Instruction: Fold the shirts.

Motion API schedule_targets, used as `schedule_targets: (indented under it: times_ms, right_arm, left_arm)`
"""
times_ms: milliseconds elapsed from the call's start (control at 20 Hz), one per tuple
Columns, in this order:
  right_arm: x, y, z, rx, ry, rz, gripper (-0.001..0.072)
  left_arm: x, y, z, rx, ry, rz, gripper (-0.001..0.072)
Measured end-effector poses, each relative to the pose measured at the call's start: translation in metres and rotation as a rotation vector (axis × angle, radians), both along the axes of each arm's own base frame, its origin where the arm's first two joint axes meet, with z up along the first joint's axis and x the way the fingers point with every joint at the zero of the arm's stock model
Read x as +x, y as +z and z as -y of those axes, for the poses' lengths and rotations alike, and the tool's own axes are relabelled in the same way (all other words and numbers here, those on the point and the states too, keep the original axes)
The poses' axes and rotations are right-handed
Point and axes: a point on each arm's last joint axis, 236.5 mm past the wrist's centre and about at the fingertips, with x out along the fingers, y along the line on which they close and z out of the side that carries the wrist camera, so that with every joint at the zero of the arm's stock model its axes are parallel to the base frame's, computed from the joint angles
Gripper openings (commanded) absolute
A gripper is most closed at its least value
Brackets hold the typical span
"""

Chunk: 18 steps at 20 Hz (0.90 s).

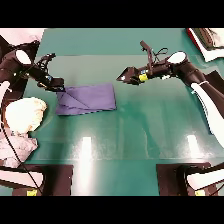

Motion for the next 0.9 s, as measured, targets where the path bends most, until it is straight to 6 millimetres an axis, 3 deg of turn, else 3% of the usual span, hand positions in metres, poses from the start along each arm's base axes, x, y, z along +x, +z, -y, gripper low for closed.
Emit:
schedule_targets:
  times_ms: [700, 750, 800, 900]
  right_arm:
    - [-0.007, 0.011, -0.003, -0.005, 0.018, 0.028, 0.0573]
    - [-0.008, 0.011, -0.004, -0.005, 0.021, 0.028, 0.0573]
    - [-0.008, 0.011, -0.005, -0.005, 0.020, 0.030, 0.0574]
    - [-0.008, 0.011, -0.006, -0.005, 0.021, 0.030, 0.0573]
  left_arm:
    - [0.011, -0.036, -0.001, -0.072, -0.002, -0.036, 0.0316]
    - [0.010, -0.037, 0.000, -0.074, -0.005, -0.039, 0.0218]
    - [0.010, -0.037, 0.001, -0.076, -0.007, -0.041, 0.0058]
    - [0.008, -0.038, 0.001, -0.079, -0.012, -0.050, 0.0030]
